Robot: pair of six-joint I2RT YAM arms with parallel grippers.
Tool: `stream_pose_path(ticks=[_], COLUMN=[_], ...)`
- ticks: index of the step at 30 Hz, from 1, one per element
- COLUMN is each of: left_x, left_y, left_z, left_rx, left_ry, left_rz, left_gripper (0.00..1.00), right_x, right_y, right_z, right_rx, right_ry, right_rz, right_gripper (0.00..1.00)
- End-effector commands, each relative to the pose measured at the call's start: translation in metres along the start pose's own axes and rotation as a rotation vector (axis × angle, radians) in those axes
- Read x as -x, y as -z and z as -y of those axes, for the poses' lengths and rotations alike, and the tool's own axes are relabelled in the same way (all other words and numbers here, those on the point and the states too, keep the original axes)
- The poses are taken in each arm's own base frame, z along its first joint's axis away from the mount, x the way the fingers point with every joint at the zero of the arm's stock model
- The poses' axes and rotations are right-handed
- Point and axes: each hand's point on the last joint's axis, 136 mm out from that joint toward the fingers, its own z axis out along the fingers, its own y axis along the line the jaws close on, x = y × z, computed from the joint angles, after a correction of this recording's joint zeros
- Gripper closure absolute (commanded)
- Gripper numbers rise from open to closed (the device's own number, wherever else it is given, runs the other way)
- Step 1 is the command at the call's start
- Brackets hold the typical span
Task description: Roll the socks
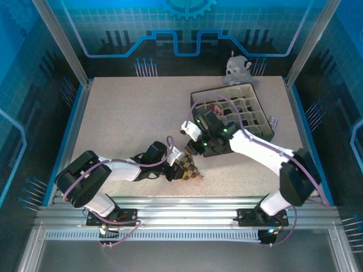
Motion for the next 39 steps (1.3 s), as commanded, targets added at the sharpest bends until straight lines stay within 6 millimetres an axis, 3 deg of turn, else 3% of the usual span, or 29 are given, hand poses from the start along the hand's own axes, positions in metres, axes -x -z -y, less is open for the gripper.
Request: stream_pose_path(ticks=[1,6,10,13,29,33,37,39], left_x=[-0.048,-0.051,-0.049,-0.049,-0.051,-0.050,-0.047,-0.044], left_y=[-0.001,-0.002,-0.003,-0.005,-0.003,-0.002,0.001,0.003], left_z=[-0.032,-0.036,-0.037,-0.037,-0.036,-0.035,-0.035,-0.036], left_rx=[0.100,0.098,0.077,0.052,-0.017,-0.017,-0.003,0.008], left_ry=[0.202,0.251,0.293,0.327,0.369,0.356,0.333,0.317], left_rz=[-0.152,-0.175,-0.191,-0.207,-0.221,-0.215,-0.188,-0.172], left_gripper=[1.00,1.00,1.00,1.00,1.00,1.00,1.00,1.00], right_x=[-0.010,-0.038,-0.054,-0.063,-0.104,-0.106,-0.105,-0.109], right_y=[0.016,0.025,0.014,0.000,-0.068,-0.073,-0.068,-0.065], right_z=[0.002,-0.020,-0.042,-0.047,-0.023,-0.028,-0.032,-0.032], right_rx=[-0.087,-0.199,-0.237,-0.261,-0.280,-0.248,-0.215,-0.193], right_ry=[0.077,0.359,0.655,0.805,1.002,0.991,0.957,0.935], right_rz=[0.065,0.081,0.043,-0.005,-0.314,-0.309,-0.297,-0.316], right_gripper=[0.72,0.61,0.50,0.46,0.43,0.55,0.95,1.00])
